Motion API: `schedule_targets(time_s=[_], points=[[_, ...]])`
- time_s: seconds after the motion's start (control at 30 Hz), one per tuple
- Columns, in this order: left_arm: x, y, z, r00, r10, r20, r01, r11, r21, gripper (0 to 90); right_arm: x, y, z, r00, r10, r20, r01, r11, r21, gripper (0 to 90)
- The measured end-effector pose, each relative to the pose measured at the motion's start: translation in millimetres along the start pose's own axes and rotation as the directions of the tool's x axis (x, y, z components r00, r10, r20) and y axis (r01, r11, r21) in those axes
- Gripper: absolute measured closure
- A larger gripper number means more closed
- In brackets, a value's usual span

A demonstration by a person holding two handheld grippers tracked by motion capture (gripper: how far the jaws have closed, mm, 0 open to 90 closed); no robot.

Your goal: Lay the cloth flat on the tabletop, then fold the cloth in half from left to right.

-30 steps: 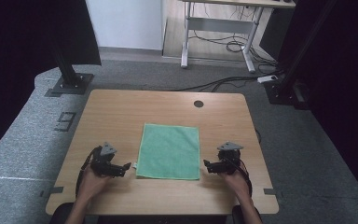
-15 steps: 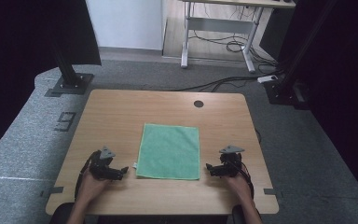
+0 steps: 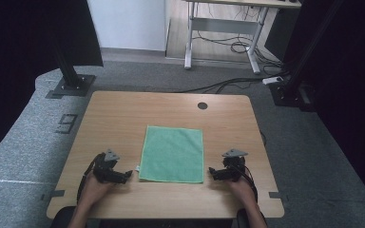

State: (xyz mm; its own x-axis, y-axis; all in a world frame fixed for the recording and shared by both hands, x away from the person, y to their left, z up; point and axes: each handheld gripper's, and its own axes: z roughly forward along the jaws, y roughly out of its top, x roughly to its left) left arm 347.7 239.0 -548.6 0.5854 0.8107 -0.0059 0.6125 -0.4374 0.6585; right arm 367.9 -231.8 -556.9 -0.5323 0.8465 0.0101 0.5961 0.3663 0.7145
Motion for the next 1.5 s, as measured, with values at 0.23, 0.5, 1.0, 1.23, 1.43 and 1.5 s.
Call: schedule_targets(time_s=[0.23, 0.5, 1.0, 1.23, 1.43, 1.5], points=[[0.7, 0.0, 0.0, 0.9998, -0.013, -0.012, 0.013, 0.9999, 0.0, 0.0, 0.0, 0.1, 0.0, 1.0, 0.0, -0.001, 0.0, 1.0, 0.0, 0.0], [0.4, 0.0, 0.0, 0.9998, -0.015, -0.014, 0.015, 0.9999, 0.0, 0.0, 0.2, 1.3, -0.3, 1.0, 0.001, -0.009, -0.001, 1.0, 0.006, 0.0], [1.0, 0.9, 0.8, 0.9998, -0.015, -0.012, 0.015, 0.9999, -0.001, 0.0, 28.4, 16.6, -12.3, 0.9965, -0.049, -0.068, 0.047, 0.9986, -0.025, 0.0], [1.5, 3.0, 1.8, 0.9996, -0.022, -0.019, 0.022, 0.9997, 0.005, 0.0, 44.8, 17.1, -4.3, 0.9919, -0.078, -0.1, 0.078, 0.997, -0.005, 0.0], [1.4, 6.3, 3.0, 0.9997, -0.021, -0.015, 0.022, 0.9996, 0.018, 0.0, 46.7, 13.1, 2.9, 0.99, -0.115, -0.081, 0.12, 0.991, 0.059, 1.6], [1.6, 8.1, 4.1, 0.9997, -0.021, -0.014, 0.021, 0.9995, 0.022, 0.0, 44.3, 12.8, 2.3, 0.9907, -0.109, -0.08, 0.115, 0.9914, 0.064, 1.6]])
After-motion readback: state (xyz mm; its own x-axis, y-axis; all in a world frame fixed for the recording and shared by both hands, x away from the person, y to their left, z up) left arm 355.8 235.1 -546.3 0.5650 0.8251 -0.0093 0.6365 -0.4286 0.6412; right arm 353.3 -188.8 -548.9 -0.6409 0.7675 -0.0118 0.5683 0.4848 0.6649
